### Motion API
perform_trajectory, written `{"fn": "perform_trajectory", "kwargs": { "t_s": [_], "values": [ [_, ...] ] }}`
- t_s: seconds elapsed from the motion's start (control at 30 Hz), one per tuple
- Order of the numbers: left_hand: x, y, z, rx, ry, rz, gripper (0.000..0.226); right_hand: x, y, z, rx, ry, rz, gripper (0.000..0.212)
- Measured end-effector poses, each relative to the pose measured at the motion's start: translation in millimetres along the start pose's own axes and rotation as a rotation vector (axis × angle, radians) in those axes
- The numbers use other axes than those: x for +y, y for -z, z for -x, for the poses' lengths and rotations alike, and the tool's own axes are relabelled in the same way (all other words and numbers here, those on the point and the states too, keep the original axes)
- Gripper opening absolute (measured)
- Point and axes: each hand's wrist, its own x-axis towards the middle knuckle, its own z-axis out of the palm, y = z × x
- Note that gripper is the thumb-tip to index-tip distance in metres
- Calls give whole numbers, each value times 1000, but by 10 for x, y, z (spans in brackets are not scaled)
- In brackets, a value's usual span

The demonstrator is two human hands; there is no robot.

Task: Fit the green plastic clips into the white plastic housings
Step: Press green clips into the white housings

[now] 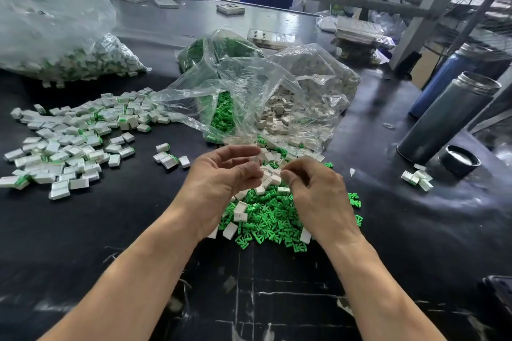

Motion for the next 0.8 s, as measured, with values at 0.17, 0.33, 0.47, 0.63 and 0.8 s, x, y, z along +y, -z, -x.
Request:
{"fn": "perform_trajectory", "kwargs": {
  "t_s": [0.17, 0.33, 0.47, 0.63, 0.8],
  "values": [
    [-42, -40, 18, 22, -54, -136, 22, 15, -2, 4, 16, -136, -474, 11],
    [-87, -65, 60, 15, -116, -286, 17, -24, 17, 5, -9, -165, -716, 17],
    [-85, -83, 91, -17, -135, -308, 18, -48, 18, 14, -27, -137, -765, 18],
    [-98, -105, 95, -29, -149, -316, 21, -78, -7, 29, -27, -104, -796, 19],
    [-138, -108, 76, 3, -155, -308, 15, -86, -12, 54, -31, -99, -827, 17]
  ]
}}
